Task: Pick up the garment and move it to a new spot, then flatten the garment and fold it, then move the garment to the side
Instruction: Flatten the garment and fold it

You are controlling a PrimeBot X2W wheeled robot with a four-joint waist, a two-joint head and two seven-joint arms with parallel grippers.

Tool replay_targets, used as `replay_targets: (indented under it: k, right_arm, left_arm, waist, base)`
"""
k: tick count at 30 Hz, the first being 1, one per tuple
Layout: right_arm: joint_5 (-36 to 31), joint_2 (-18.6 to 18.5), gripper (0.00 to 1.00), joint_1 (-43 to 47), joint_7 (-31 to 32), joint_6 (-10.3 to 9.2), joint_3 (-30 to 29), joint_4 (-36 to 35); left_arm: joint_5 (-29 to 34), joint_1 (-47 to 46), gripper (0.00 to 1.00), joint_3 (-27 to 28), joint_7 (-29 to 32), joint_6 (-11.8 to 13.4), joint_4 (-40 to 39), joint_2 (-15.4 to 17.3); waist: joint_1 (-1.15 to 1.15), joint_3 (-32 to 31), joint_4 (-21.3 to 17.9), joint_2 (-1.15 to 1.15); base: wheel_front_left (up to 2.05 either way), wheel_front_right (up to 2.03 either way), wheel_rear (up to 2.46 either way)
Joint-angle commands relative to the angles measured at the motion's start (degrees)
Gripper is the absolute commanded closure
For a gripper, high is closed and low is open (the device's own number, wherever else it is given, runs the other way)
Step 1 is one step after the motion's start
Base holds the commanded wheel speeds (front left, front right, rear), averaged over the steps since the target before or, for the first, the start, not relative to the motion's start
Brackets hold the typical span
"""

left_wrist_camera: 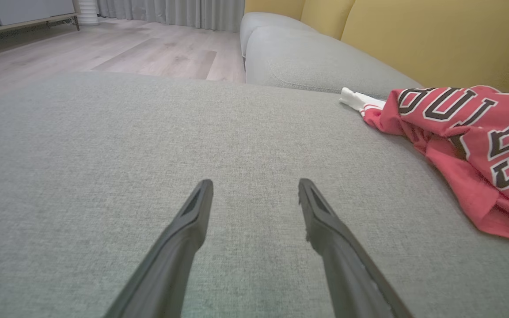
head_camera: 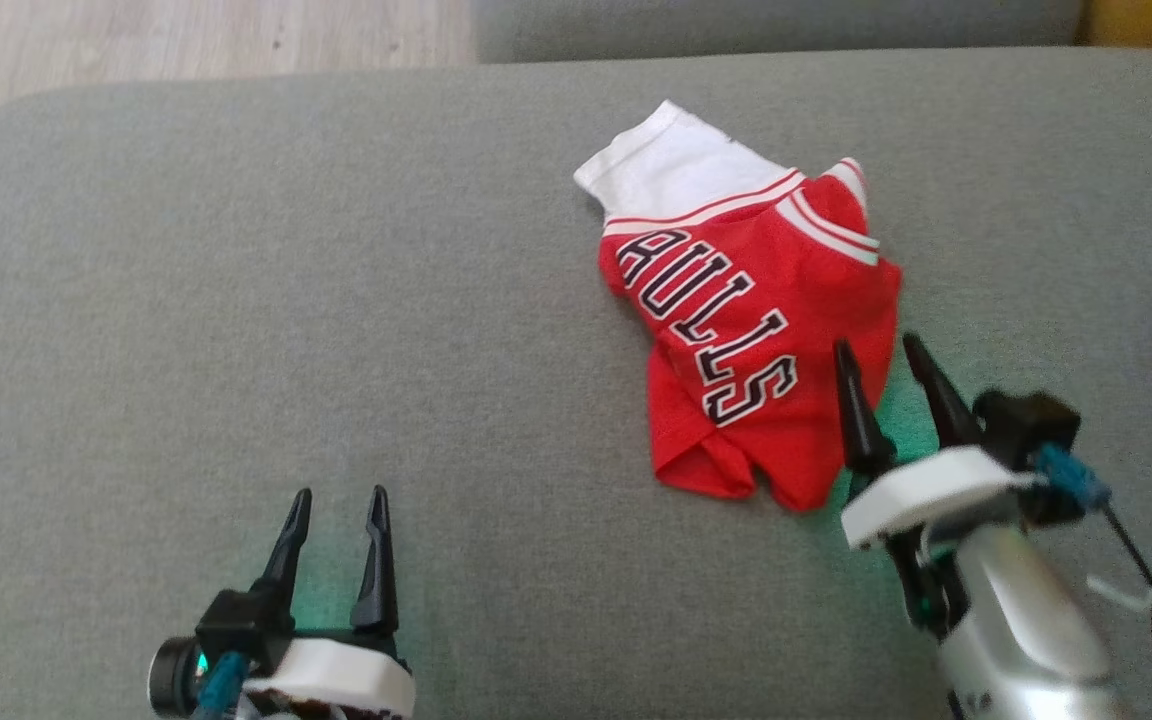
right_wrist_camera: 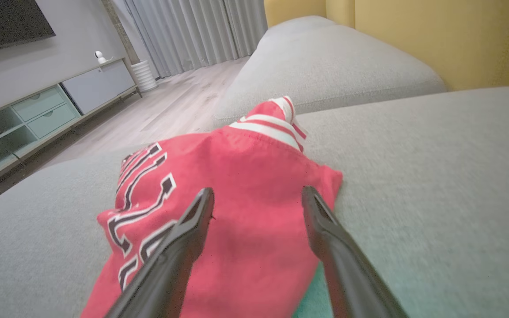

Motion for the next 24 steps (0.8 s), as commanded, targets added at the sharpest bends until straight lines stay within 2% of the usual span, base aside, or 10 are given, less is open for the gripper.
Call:
replay_targets:
  k: [1,6,12,18,24]
  right_arm:
    - [-1.53,0.14,0.0,-5.14,-0.22,0.19,1.18,-1.34]
    - [-5.47,-1.42,0.0,-13.87,0.31,0.19,1.62,2.05]
    - [-7.45,-7.67,0.0,-28.93,5.79,0.19,6.15,8.29]
    - [-6.24,-13.37,0.0,-40.58,13.08,0.19,9.97,15.19]
    - [-3.83,-18.19,0.0,-46.4,18.43,0.19,13.62,21.78]
  left_arm:
    - [-0.45,-2.9,0.0,0.97,-0.54,0.31,-1.93,0.01]
    - [-1.07,-4.49,0.0,-0.82,-0.54,0.4,-2.34,0.01]
    - [-3.29,-6.74,0.0,-5.67,-0.54,0.35,-1.36,0.01]
    - [-6.64,-8.45,0.0,-10.56,-0.54,1.19,-1.94,0.01]
    - [-8.39,-9.46,0.0,-14.21,-0.55,1.54,-2.4,0.01]
  waist:
    - [-0.01,1.46,1.21,0.0]
    - [-0.01,3.52,3.2,0.0]
    - [-0.01,6.82,7.41,0.0]
    - [-0.01,10.68,12.67,0.0]
    - [-0.01,13.91,18.1,0.0]
  base:
    - [0.0,0.0,0.0]
    - [0.0,0.0,0.0]
    - [0.0,0.0,0.0]
    - [0.0,0.0,0.0]
    - [0.0,0.0,0.0]
